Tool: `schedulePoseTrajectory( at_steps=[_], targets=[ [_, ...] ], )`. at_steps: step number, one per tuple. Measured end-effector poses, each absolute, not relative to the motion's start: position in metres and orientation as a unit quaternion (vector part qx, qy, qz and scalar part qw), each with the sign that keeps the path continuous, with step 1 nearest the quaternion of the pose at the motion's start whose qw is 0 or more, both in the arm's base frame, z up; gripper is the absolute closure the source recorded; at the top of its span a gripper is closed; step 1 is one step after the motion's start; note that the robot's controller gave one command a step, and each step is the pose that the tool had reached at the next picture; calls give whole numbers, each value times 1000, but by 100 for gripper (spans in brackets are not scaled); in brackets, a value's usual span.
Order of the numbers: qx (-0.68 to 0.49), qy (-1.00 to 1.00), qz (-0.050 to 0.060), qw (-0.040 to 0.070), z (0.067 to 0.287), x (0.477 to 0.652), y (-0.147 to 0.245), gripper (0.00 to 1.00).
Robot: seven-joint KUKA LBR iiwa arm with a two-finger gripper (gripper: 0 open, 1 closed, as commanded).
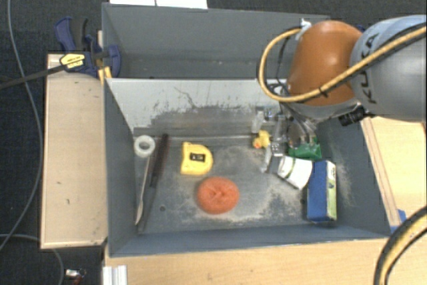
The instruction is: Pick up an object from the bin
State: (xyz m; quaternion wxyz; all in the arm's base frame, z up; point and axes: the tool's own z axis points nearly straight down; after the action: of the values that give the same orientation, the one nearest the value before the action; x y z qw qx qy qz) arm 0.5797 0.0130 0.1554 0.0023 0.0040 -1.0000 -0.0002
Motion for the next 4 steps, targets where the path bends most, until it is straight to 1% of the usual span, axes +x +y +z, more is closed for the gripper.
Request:
schedulePoseTrajectory(
  at_steps=[1,2,3,4],
  targets=[
    [4,-1000,0,-2,159,582,13,0],
    [-25,-1000,-1,-3,120,552,50,0],
    [-8,-1000,0,-6,78,539,40,100],
    [-8,-1000,0,-6,78,539,40,0]
  ],
)
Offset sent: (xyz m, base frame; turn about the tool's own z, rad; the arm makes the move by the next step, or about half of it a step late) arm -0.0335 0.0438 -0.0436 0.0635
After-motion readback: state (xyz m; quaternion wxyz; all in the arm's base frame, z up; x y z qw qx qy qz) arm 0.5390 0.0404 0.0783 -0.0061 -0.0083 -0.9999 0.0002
